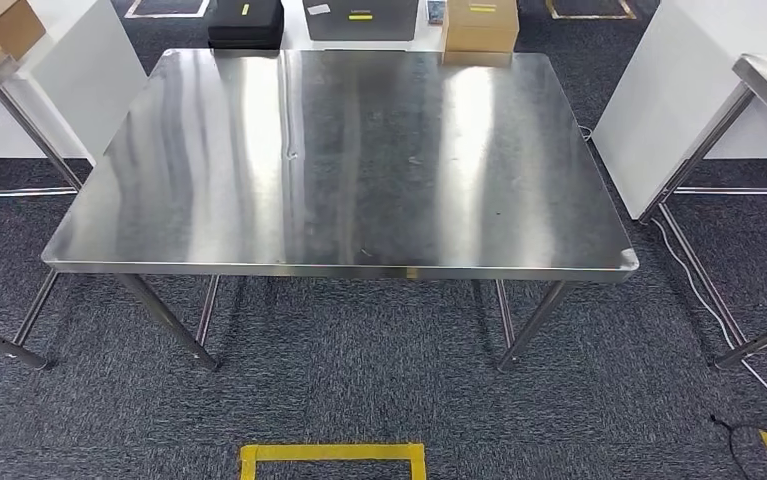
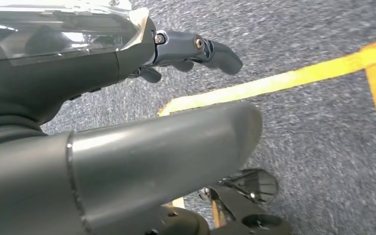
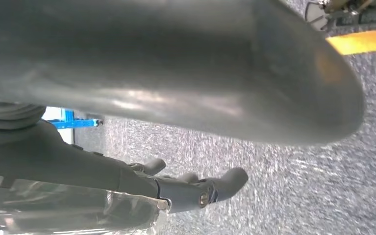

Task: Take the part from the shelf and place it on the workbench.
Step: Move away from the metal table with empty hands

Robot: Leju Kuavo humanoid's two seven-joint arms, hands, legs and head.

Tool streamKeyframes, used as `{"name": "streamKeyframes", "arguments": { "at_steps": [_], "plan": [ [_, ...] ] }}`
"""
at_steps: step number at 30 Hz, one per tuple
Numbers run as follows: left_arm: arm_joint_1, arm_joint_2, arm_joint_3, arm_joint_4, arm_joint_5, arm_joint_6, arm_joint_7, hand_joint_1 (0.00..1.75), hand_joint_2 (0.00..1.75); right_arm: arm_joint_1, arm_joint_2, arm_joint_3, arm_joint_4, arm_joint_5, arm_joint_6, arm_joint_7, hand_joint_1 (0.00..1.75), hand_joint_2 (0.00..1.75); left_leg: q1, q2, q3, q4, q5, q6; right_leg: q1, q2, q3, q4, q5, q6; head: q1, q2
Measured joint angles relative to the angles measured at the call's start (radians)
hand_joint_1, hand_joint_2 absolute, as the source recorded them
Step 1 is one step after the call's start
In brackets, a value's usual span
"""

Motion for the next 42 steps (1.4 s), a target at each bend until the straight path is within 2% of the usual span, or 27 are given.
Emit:
{"name": "streamKeyframes", "arguments": {
  "at_steps": [2, 4, 5, 7, 9, 10, 12, 13, 15, 16, 19, 20, 21, 23, 24, 25, 26, 28, 30, 31, 34, 35, 36, 38, 39, 41, 42],
  "plan": [
    [0.0, -0.001, 0.0, 0.0, 0.0, 0.0, 0.001, 0.0, 0.0, 0.002, -0.001, 0.0, 0.0, 0.0, 0.0, 0.0, 0.0, 0.0, 0.002, 0.006, -0.027, -0.008, 0.027, 0.02, 0.001, 0.003, -0.028, 0.06, -0.062, -0.009, 0.007, 0.0],
    [-0.001, -0.002, 0.0, 0.0, 0.0, 0.001, 0.001, 0.0, 0.0, 0.003, 0.0, 0.0, 0.0, 0.0, 0.001, 0.0, 0.0, 0.0, -0.002, 0.01, -0.058, -0.007, 0.053, 0.026, -0.001, 0.005, -0.061, 0.178, -0.15, -0.02, 0.014, 0.0],
    [-0.001, -0.002, 0.0, 0.0, 0.0, 0.001, 0.001, 0.0, 0.0, 0.003, 0.0, 0.0, 0.001, 0.0, 0.001, 0.0, 0.0, 0.0, -0.003, 0.012, -0.074, -0.007, 0.066, 0.026, -0.002, 0.005, -0.068, 0.232, -0.173, -0.017, 0.015, 0.0],
    [-0.001, -0.002, 0.0, 0.0, 0.0, 0.001, 0.001, 0.0, 0.0, 0.003, -0.001, 0.001, 0.001, 0.0, 0.001, 0.0, 0.0, 0.0, -0.003, 0.015, -0.104, -0.005, 0.091, 0.023, -0.003, 0.005, -0.039, 0.26, -0.155, 0.006, 0.017, 0.0],
    [-0.001, -0.002, 0.0, 0.0, 0.0, 0.001, 0.001, 0.0, 0.0, 0.002, -0.003, 0.001, 0.001, 0.0, 0.001, 0.0, 0.0, 0.0, -0.003, 0.016, -0.13, -0.002, 0.116, 0.015, -0.006, 0.005, 0.055, 0.154, -0.111, 0.024, 0.018, 0.0],
    [-0.001, -0.002, 0.0, 0.0, 0.0, 0.001, 0.001, 0.0, 0.0, 0.0, -0.004, 0.001, 0.001, 0.0, 0.001, 0.0, 0.0, 0.0, -0.005, 0.016, -0.142, 0.0, 0.128, 0.009, -0.004, 0.006, 0.114, 0.069, -0.108, 0.024, 0.018, 0.0],
    [-0.001, -0.002, 0.0, 0.0, 0.0, 0.001, 0.001, 0.0, 0.0, -0.001, -0.004, 0.001, 0.001, 0.0, 0.001, 0.0, 0.0, 0.0, -0.008, 0.015, -0.153, 0.0, 0.15, -0.002, 0.001, 0.009, 0.18, -0.047, -0.122, 0.009, 0.016, 0.0],
    [-0.001, -0.002, 0.0, 0.0, 0.0, 0.001, 0.001, 0.0, 0.0, -0.001, -0.004, 0.001, 0.001, 0.0, 0.001, 0.0, 0.0, 0.0, -0.008, 0.015, -0.155, -0.002, 0.161, -0.007, 0.006, 0.01, 0.185, -0.066, -0.126, 0.0, 0.014, 0.0],
    [0.001, -0.002, 0.0, 0.0, 0.0, 0.002, 0.001, 0.0, 0.0, 0.0, -0.003, 0.001, 0.001, 0.0, 0.001, 0.0, 0.0, 0.0, -0.004, 0.013, -0.161, 0.001, 0.163, -0.018, 0.0, 0.008, 0.167, -0.063, -0.112, -0.02, 0.012, 0.0],
    [0.003, -0.002, 0.001, 0.0, 0.0, 0.002, 0.001, 0.0, 0.0, 0.0, -0.003, 0.001, 0.001, 0.0, 0.001, 0.0, 0.0, 0.0, -0.002, 0.011, -0.168, 0.017, 0.135, -0.023, -0.004, 0.006, 0.158, -0.062, -0.102, -0.031, 0.011, 0.0],
    [0.004, -0.002, 0.001, 0.0, 0.003, 0.003, 0.001, 0.0, 0.0, 0.0, -0.001, 0.001, 0.002, 0.0, 0.001, 0.0, 0.0, 0.0, 0.002, 0.005, -0.195, 0.167, -0.03, -0.034, -0.005, 0.0, 0.123, -0.06, -0.069, -0.056, 0.006, 0.0],
    [0.004, -0.002, 0.002, 0.0, 0.004, 0.003, 0.001, 0.0, 0.0, 0.0, -0.001, 0.001, 0.002, 0.0, 0.001, 0.0, 0.0, 0.0, 0.004, 0.003, -0.199, 0.227, -0.063, -0.037, -0.003, -0.001, 0.109, -0.058, -0.058, -0.058, 0.005, 0.0],
    [0.004, -0.002, 0.003, 0.0, 0.005, 0.003, 0.001, 0.0, 0.0, 0.0, -0.001, 0.001, 0.002, 0.0, 0.001, 0.0, 0.0, 0.0, 0.005, 0.002, -0.195, 0.269, -0.067, -0.039, -0.002, -0.002, 0.095, -0.055, -0.048, -0.056, 0.006, 0.0],
    [0.004, -0.002, 0.004, 0.0, 0.006, 0.004, 0.001, 0.0, 0.0, 0.0, -0.001, 0.001, 0.002, 0.0, 0.001, 0.0, 0.0, 0.0, 0.008, 0.002, -0.15, 0.268, -0.015, -0.039, -0.001, -0.002, 0.062, -0.042, -0.03, -0.05, 0.005, 0.0],
    [0.003, -0.002, 0.004, 0.0, 0.006, 0.005, 0.001, 0.0, 0.0, 0.0, 0.0, 0.002, 0.002, 0.0, 0.001, -0.001, 0.0, 0.0, 0.009, 0.001, -0.106, 0.22, 0.011, -0.037, -0.001, -0.002, 0.046, -0.033, -0.023, -0.046, 0.005, 0.0],
    [0.002, -0.001, 0.004, 0.0, 0.006, 0.006, 0.001, 0.0, 0.0, 0.0, 0.0, 0.002, 0.002, 0.0, 0.001, -0.002, 0.0, 0.0, 0.009, 0.0, -0.056, 0.153, 0.017, -0.034, 0.0, -0.001, 0.03, -0.023, -0.018, -0.041, 0.005, 0.0],
    [0.001, -0.001, 0.004, 0.0, 0.006, 0.008, 0.001, 0.0, 0.0, 0.0, 0.0, 0.002, 0.002, 0.0, 0.001, -0.003, 0.0, 0.0, 0.007, -0.001, -0.013, 0.089, 0.009, -0.03, 0.002, -0.002, 0.019, -0.017, -0.012, -0.034, 0.005, 0.0],
    [0.0, -0.001, 0.004, 0.0, 0.006, 0.009, 0.001, 0.0, 0.0, -0.001, 0.0, 0.002, 0.002, 0.0, 0.002, -0.006, 0.0, 0.0, 0.0, -0.004, 0.024, 0.018, -0.015, -0.022, 0.002, -0.003, 0.006, -0.012, 0.003, -0.017, 0.006, 0.0],
    [0.0, -0.002, 0.004, 0.0, 0.006, 0.009, 0.0, 0.0, 0.0, 0.0, 0.0, 0.002, 0.002, 0.0, 0.003, -0.01, 0.0, 0.0, -0.002, -0.002, 0.013, 0.001, -0.01, -0.009, 0.002, -0.003, -0.004, -0.008, 0.011, -0.002, 0.006, 0.0],
    [-0.001, -0.002, 0.004, 0.0, 0.006, 0.009, 0.0, 0.0, 0.0, 0.0, 0.0, 0.002, 0.002, 0.0, 0.003, -0.011, 0.0, 0.0, -0.002, 0.0, 0.006, -0.005, -0.003, 0.0, 0.002, -0.002, -0.015, 0.006, -0.003, 0.0, 0.007, 0.0],
    [-0.001, -0.002, 0.004, 0.0, 0.003, 0.009, -0.002, 0.0, 0.0, 0.0, 0.0, 0.002, 0.002, -0.001, 0.004, -0.012, 0.0, 0.0, -0.002, 0.005, -0.025, -0.012, 0.028, 0.025, 0.001, 0.002, -0.062, 0.145, -0.12, -0.017, 0.011, 0.0],
    [-0.001, -0.002, 0.004, 0.0, 0.0, 0.009, -0.002, 0.0, 0.0, 0.0, 0.0, 0.002, 0.002, -0.001, 0.004, -0.012, 0.0, 0.0, -0.004, 0.007, -0.039, -0.012, 0.04, 0.027, 0.001, 0.003, -0.073, 0.206, -0.15, -0.019, 0.012, 0.0],
    [-0.001, -0.002, 0.004, 0.0, -0.003, 0.008, -0.002, 0.0, 0.0, 0.0, 0.0, 0.001, 0.002, -0.002, 0.004, -0.012, 0.0, 0.0, -0.005, 0.009, -0.054, -0.011, 0.052, 0.027, 0.001, 0.003, -0.074, 0.25, -0.161, -0.014, 0.012, 0.0],
    [-0.001, -0.002, 0.004, 0.0, -0.007, 0.008, -0.001, 0.0, 0.0, 0.0, -0.001, 0.001, 0.002, -0.003, 0.004, -0.013, 0.0, 0.0, -0.006, 0.013, -0.083, -0.009, 0.075, 0.024, 0.001, 0.003, -0.031, 0.245, -0.128, 0.007, 0.013, 0.0],
    [-0.001, -0.002, 0.004, 0.0, -0.008, 0.007, -0.001, 0.0, 0.0, 0.0, -0.001, 0.001, 0.002, -0.003, 0.004, -0.013, 0.0, 0.0, -0.006, 0.014, -0.095, -0.009, 0.085, 0.021, 0.001, 0.003, 0.015, 0.191, -0.104, 0.015, 0.013, 0.0],
    [-0.002, -0.004, 0.004, 0.0, -0.009, 0.007, 0.0, 0.0, 0.0, -0.002, -0.002, 0.001, 0.002, -0.003, 0.003, -0.015, 0.0, 0.0, -0.009, 0.014, -0.114, -0.006, 0.106, 0.012, 0.006, 0.005, 0.126, 0.03, -0.095, 0.011, 0.013, 0.0],
    [-0.002, -0.004, 0.004, 0.0, -0.009, 0.007, 0.0, 0.0, 0.0, -0.002, -0.002, 0.001, 0.002, -0.003, 0.003, -0.016, 0.0, 0.0, -0.01, 0.015, -0.12, -0.006, 0.117, 0.006, 0.01, 0.006, 0.161, -0.032, -0.103, 0.004, 0.012, 0.0]
  ]
}}
